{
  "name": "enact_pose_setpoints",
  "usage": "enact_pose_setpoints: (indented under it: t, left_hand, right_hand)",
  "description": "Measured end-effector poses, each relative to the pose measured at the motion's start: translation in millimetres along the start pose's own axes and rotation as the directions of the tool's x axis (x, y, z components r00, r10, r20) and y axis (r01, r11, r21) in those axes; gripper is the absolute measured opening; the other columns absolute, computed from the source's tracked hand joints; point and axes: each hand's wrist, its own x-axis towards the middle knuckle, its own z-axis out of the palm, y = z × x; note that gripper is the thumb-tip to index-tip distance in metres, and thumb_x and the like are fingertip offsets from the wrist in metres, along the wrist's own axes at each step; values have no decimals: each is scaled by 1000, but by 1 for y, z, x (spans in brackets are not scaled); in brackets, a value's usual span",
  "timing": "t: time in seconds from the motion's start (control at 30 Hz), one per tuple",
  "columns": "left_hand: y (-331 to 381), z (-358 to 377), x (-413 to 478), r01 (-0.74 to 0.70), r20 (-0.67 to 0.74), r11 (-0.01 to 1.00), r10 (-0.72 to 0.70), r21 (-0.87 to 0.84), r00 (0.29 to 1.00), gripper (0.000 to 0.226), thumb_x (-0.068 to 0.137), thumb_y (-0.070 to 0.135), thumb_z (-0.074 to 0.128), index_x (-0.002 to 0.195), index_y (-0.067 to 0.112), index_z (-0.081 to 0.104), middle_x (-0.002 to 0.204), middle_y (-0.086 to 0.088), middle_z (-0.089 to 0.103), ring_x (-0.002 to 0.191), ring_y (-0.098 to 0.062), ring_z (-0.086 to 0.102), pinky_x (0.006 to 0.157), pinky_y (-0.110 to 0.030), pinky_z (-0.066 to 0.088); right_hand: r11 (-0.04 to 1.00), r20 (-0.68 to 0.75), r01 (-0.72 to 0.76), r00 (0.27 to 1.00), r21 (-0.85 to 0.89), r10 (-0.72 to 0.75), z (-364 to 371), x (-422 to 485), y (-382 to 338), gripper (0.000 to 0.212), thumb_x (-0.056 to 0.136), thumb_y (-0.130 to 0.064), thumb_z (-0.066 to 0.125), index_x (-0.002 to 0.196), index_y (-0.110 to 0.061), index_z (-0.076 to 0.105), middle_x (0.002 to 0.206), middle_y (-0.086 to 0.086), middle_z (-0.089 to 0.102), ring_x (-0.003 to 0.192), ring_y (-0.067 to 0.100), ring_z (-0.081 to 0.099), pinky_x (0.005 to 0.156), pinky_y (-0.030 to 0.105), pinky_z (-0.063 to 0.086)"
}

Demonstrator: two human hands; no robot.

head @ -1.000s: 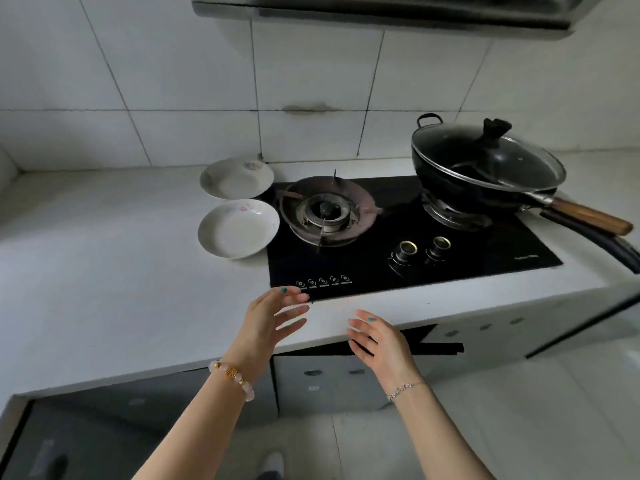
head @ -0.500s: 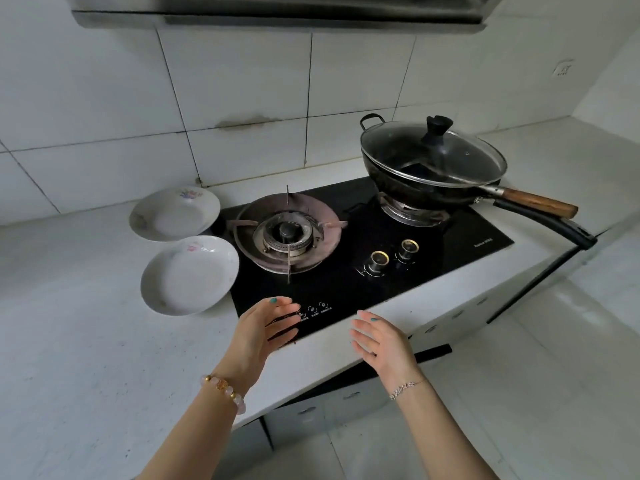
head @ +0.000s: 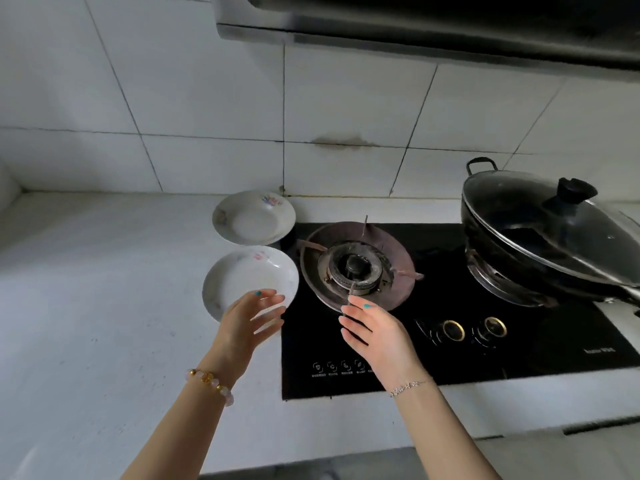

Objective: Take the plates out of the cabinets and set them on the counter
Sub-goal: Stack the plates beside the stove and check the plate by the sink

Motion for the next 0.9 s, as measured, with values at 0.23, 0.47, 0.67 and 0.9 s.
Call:
enact_pose_setpoints:
  t: [0.23,0.47,0.67,0.9]
  left_hand:
    - [24,-8,24,-95,-204,986,66,-136,977,19,94,17,46,97,7,63,98,-10,70,96,-28,66,86,-40,52]
    - [34,-34,37,-116,-333,986,71,-118,940,20,93,14,45,89,9,63,91,-9,70,88,-24,66,84,-38,53]
    - [44,-66,58,-143,-428,985,172,99,888,23,95,9,39,104,8,61,102,-8,65,98,-24,59,86,-38,51]
    - [33,-88,76,-1,-330,965,90,262,940,36,96,10,42,132,6,47,118,-8,53,110,-24,51,85,-34,43]
  right_hand:
    - [991,211,-84,972,-106,105,45,46,-19,26,97,-12,42,104,-8,67,87,5,73,84,19,68,79,31,55]
    - [970,159,-142,972,-200,175,66,79,-3,21,93,-10,48,99,-12,68,101,7,70,99,20,64,92,38,50]
    - [968,60,-138,986,-211,154,72,86,18,23,97,-10,43,107,-19,61,116,2,61,120,18,50,101,35,41]
    - [979,-66,-78,996,-190,67,90,84,30,41,95,-4,43,136,-8,44,131,8,53,129,22,45,109,38,35]
